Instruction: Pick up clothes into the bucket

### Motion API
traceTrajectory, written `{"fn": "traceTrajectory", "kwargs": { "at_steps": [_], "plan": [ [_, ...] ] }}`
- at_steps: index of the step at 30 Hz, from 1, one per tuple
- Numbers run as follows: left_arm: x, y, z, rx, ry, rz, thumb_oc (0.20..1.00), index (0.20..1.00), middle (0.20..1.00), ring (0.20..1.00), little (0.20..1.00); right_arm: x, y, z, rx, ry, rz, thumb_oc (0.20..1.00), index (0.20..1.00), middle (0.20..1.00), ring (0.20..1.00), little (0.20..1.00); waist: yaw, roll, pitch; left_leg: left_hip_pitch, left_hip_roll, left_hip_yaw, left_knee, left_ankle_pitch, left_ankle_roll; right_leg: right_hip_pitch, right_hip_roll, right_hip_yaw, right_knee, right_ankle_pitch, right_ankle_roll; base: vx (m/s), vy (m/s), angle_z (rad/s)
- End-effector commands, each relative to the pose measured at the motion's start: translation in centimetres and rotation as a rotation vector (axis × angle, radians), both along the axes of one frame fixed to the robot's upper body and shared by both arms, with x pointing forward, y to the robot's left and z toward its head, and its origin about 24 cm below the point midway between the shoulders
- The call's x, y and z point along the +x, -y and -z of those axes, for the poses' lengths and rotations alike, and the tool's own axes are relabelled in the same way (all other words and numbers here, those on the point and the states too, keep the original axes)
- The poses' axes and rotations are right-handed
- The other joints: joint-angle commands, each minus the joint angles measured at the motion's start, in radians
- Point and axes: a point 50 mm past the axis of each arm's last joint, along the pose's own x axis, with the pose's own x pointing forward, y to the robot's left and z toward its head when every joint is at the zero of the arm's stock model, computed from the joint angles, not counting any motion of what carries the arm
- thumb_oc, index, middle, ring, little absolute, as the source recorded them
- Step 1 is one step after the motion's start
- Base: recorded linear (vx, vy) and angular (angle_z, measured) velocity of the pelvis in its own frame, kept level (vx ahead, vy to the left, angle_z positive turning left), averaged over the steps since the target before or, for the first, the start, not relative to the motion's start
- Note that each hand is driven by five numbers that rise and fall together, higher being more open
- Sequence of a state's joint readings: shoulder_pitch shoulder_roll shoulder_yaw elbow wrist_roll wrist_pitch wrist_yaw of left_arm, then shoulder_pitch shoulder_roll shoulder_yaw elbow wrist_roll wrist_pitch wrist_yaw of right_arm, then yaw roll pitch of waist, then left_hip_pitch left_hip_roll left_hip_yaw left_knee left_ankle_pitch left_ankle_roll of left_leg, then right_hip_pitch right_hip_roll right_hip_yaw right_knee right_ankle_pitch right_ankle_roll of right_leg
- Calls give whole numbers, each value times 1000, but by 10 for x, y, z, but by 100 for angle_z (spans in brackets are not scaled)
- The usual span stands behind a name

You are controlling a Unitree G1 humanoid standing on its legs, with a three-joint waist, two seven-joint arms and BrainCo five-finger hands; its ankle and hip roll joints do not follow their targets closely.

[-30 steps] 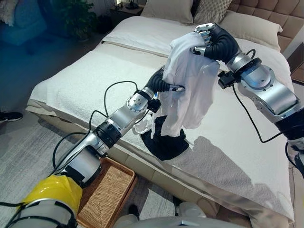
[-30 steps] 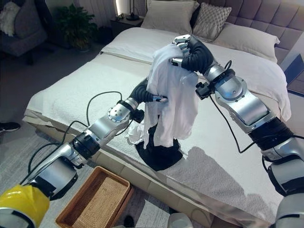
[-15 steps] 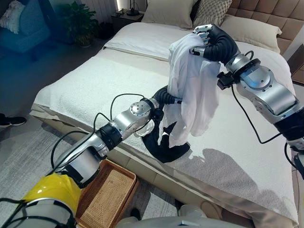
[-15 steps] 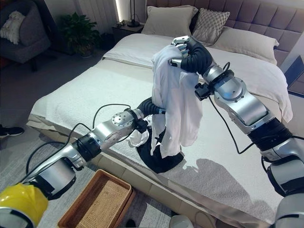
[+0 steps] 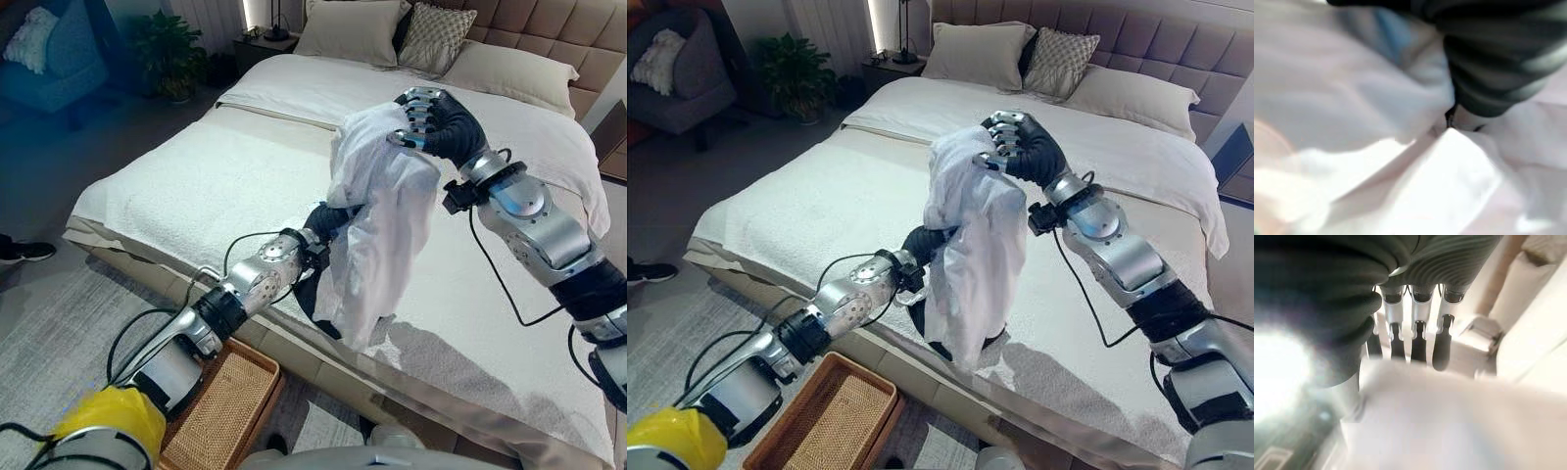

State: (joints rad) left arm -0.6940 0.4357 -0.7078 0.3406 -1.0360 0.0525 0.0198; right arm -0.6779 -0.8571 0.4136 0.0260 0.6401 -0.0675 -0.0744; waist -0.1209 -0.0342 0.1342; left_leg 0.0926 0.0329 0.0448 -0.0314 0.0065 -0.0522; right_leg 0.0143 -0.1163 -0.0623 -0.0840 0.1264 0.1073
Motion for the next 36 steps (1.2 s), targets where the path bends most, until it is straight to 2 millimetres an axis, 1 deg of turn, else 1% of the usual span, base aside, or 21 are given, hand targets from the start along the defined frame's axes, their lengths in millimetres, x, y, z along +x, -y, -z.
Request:
{"fn": "traceTrajectory", "kwargs": {
  "at_steps": [1,5,9,10,12,14,15,16,17,20,21,22,23,24,25,26,28,29,30,35,36],
  "plan": [
    [12,-20,-49,-91,196,-83,200,200,200,200,200,-8,13,-31,103,161,42,1000,1000,1000,1000,1000,21,-28,-46,-57,-18,-43,42,-28,-9,12,-5,-17,129,-143,40,0,0,0],
    [9,-55,-66,-57,309,-196,200,200,200,200,200,-12,37,-18,167,145,144,1000,1000,1000,1000,1000,30,-23,-44,-60,-18,-44,44,-29,-8,12,-6,-21,128,-145,39,0,0,0],
    [2,-88,-83,22,444,-280,200,200,200,200,200,-17,66,12,251,64,256,1000,1000,1000,1000,1000,38,-18,-41,-64,-19,-48,43,-29,-7,13,-5,-27,125,-146,37,0,0,0],
    [-2,-95,-88,5,469,-305,200,200,200,200,200,-18,74,28,300,19,296,1000,1000,1000,1000,1000,39,-16,-39,-66,-19,-50,43,-28,-7,11,-5,-28,124,-146,36,0,0,0],
    [-7,-103,-92,-22,497,-337,200,200,200,200,200,-22,82,50,355,-42,343,1000,1000,1000,1000,1000,41,-14,-34,-69,-20,-51,43,-29,-6,9,-4,-30,123,-147,35,-3,0,5],
    [-13,-112,-98,-61,536,-376,200,200,200,200,200,-29,91,85,420,-137,414,1000,1000,1000,1000,1000,43,-11,-27,-76,-21,-53,45,-28,-5,4,-4,-31,124,-149,34,-8,0,7],
    [-14,-112,-98,-60,535,-376,200,200,200,200,200,-29,90,86,420,-138,414,1000,1000,1000,1000,1000,43,-11,-28,-76,-21,-53,45,-29,-6,4,-4,-31,125,-149,34,-5,2,12],
    [-22,-122,-109,-77,599,-419,200,200,200,200,200,-39,99,121,411,-240,507,1000,1000,1000,1000,1000,44,-7,-21,-82,-23,-57,47,-30,-4,-1,-4,-33,127,-151,32,-6,1,10],
    [-24,-124,-111,-83,612,-431,200,200,200,200,200,-42,100,129,398,-266,519,1000,1000,1000,1000,1000,45,-6,-18,-84,-24,-58,48,-30,-4,-3,-5,-34,127,-150,32,-12,-2,12],
    [-35,-134,-124,-73,703,-475,200,200,200,200,200,-59,110,175,378,-424,634,1000,1000,1000,1000,1000,50,-6,-4,-99,-27,-64,56,-29,-4,-12,-5,-37,132,-151,30,-22,-12,9],
    [-40,-137,-128,-64,733,-491,200,200,200,200,200,-67,115,195,357,-497,690,1000,1000,1000,1000,1000,52,-6,2,-109,-27,-68,63,-28,-5,-19,-5,-38,137,-151,29,-43,-16,4],
    [-44,-139,-132,-62,758,-494,200,200,200,200,200,-73,119,207,327,-546,726,1000,1000,1000,1000,1000,54,-6,8,-121,-29,-73,71,-28,-5,-29,-5,-39,142,-151,28,-66,-16,5],
    [-50,-143,-133,-52,782,-514,200,200,200,200,200,-86,120,232,264,-648,769,1000,1000,1000,1000,1000,61,-5,24,-138,-31,-79,83,-27,-5,-42,-5,-40,152,-151,27,-53,-11,9],
    [-51,-144,-133,-51,781,-515,200,200,200,200,200,-86,120,232,263,-648,767,1000,1000,1000,1000,1000,59,-5,22,-140,-31,-79,85,-28,-5,-44,-5,-40,153,-152,27,-60,-10,16],
    [-56,-147,-129,-41,782,-531,200,200,200,200,200,-101,120,256,219,-755,809,1000,1000,1000,1000,1000,64,-4,38,-156,-35,-87,98,-28,-4,-58,-6,-42,166,-154,25,-29,-6,12],
    [-56,-147,-128,-41,781,-532,200,200,200,200,200,-101,120,257,218,-755,808,1000,1000,1000,1000,1000,62,-4,37,-158,-35,-87,99,-29,-4,-60,-6,-42,168,-155,25,-42,-6,12],
    [-61,-152,-120,-4,774,-567,200,200,200,200,200,-120,114,287,174,-898,842,1000,1000,1000,1000,1000,66,0,70,-192,-40,-99,119,-27,-2,-94,-6,-42,194,-159,22,-73,0,9],
    [-61,-152,-120,-3,774,-568,200,200,200,200,200,-119,114,287,174,-897,841,1000,1000,1000,1000,1000,65,-1,68,-194,-40,-99,121,-28,-2,-97,-6,-43,196,-160,22,-124,6,9],
    [-63,-155,-109,29,748,-608,200,200,200,200,200,-132,106,308,109,-1000,842,1000,1000,1000,1000,1000,70,3,96,-219,-41,-103,138,-26,0,-122,-8,-42,216,-163,21,-90,11,6],
    [-63,-159,-90,61,690,-666,200,200,200,200,200,-142,99,326,31,-1100,842,1000,1000,1000,1000,1000,73,7,141,-281,-46,-113,192,-32,4,-185,-13,-40,272,-174,13,-69,14,5],
    [-62,-159,-74,71,647,-725,200,200,200,200,200,-148,96,333,-3,-1139,853,1000,1000,1000,1000,1000,75,5,176,-317,-49,-117,229,-40,10,-221,-17,-34,309,-182,9,-81,17,2]
  ]
}}
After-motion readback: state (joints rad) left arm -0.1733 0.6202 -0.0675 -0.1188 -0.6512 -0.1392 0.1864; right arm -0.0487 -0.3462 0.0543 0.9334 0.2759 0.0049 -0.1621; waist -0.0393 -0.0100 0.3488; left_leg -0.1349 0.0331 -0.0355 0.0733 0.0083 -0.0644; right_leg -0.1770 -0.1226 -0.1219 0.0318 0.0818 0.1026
